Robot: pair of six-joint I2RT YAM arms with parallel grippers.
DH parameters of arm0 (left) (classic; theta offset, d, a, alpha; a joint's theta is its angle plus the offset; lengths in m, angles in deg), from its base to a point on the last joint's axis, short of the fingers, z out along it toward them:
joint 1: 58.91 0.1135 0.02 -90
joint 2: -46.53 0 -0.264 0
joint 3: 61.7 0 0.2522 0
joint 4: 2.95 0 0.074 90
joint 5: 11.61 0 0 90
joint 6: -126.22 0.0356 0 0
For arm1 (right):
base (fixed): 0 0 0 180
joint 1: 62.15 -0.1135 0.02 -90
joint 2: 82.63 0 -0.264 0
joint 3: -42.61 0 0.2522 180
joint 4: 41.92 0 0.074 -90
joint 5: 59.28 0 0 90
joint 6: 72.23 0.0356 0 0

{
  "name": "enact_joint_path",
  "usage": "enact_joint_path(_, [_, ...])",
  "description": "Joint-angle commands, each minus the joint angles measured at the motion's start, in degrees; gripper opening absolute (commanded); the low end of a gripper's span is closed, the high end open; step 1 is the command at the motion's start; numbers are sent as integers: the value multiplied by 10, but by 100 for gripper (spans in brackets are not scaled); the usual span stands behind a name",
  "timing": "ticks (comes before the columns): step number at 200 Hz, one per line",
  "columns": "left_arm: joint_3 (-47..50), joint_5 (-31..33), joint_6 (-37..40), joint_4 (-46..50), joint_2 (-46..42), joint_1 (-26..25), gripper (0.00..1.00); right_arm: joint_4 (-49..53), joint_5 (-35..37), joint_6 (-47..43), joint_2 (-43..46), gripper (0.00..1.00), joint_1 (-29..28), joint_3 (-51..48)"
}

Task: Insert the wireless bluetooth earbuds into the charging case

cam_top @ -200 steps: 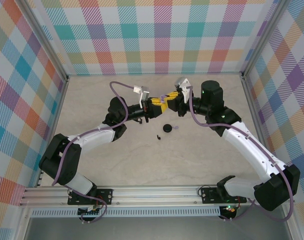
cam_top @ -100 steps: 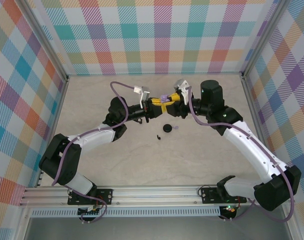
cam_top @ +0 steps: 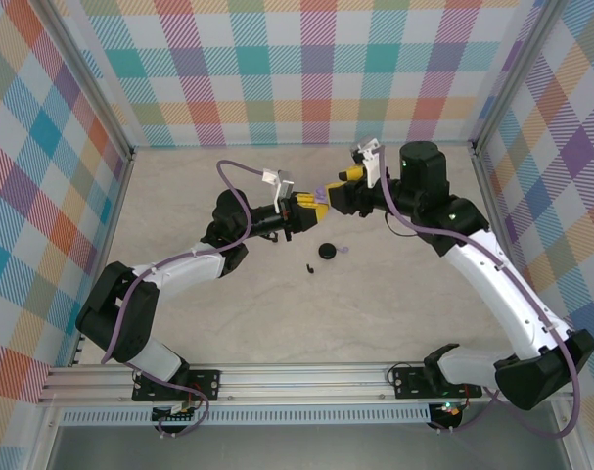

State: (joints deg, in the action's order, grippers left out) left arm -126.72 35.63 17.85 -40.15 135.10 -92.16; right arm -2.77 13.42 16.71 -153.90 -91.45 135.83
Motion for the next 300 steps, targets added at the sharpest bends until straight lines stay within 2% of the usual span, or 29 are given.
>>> enact_joint_path(1, [-11,1,15,-7,-16,-6,0,70,77,20,-23,49,-2,30])
enact_joint_path(17, [-13,3,15,-2,-20,-7,0,98,93,20,-37,42,-2,38])
enact_joint_path(46, [-15,2,22,10,-27,-8,0,117,76,17,-49,30,-2,38])
enact_joint_path(73, [-18,5,29,24,-29,-9,0,118,50,19,-49,26,-2,35])
enact_joint_path(202, [-23,44,42,45,-29,-14,0,142,28,26,-57,27,-2,53])
enact_joint_path(300, [-30,36,45,51,-22,-16,0,143,-17,45,-80,29,-3,75])
